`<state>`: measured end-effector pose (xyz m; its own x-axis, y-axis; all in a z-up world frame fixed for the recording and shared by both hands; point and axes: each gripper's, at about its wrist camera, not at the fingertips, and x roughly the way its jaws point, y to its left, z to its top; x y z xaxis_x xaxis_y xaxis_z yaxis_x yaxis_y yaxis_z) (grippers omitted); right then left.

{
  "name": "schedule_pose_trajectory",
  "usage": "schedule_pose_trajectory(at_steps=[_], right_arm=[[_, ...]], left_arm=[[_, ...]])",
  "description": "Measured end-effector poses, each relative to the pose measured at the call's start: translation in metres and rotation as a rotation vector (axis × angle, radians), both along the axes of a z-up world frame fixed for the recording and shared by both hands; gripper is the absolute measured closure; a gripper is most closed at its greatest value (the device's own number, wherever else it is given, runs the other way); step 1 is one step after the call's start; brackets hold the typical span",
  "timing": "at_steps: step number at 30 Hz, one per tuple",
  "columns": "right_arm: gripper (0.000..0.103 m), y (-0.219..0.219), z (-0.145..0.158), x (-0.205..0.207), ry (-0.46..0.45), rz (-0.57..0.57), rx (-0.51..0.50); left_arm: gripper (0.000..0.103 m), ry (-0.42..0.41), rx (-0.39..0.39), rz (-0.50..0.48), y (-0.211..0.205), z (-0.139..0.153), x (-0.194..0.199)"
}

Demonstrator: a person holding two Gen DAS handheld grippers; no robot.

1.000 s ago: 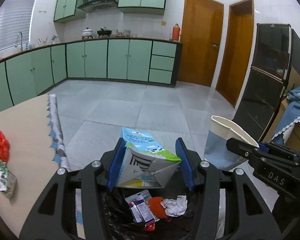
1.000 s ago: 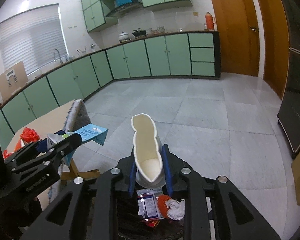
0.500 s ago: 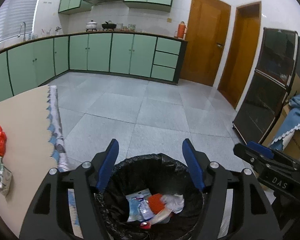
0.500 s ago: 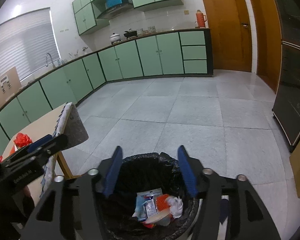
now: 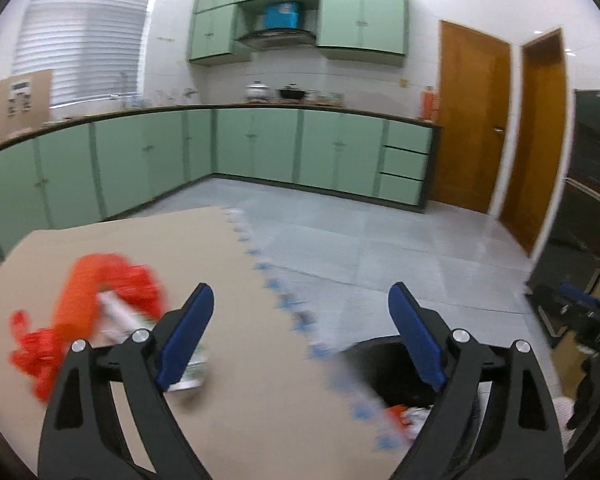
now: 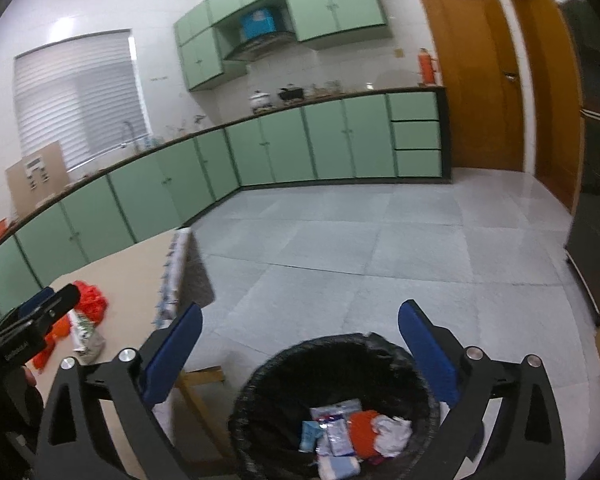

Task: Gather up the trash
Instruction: 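Move both open tools back over the table, then grasp the white-green snack bag with the right tool while the left tool grasps the red plastic bag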

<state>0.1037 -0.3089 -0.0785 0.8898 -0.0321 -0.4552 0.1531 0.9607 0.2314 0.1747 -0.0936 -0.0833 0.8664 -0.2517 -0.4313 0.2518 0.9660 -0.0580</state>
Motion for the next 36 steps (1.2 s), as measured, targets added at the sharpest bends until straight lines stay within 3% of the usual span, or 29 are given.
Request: schedule_pose_trajectory(at_steps=[7, 13, 24, 36], right_arm=[[0.006, 0.075, -0.004, 0.028, -0.005, 0.178, -0.012], [0.006, 0.144, -0.008, 0.050, -0.008, 0.349, -0.031], [0.006, 0.228, -0.023, 0.092, 0.070, 0.550, -0.089], [0.007, 0.253, -0.041, 0.124, 0.183, 0.571, -0.102]], left_arm=[[0.016, 0.023, 0.060, 0.188, 0.087, -0.006, -0.010], [0.016, 0.042, 0.058, 0.304, 0.142, -0.007, -0.016], [0.016, 0.111, 0.048, 0.382, 0.190, -0.020, -0.012], [0.016, 0.174, 0.036, 0.417, 0.217, -0.034, -0.009]])
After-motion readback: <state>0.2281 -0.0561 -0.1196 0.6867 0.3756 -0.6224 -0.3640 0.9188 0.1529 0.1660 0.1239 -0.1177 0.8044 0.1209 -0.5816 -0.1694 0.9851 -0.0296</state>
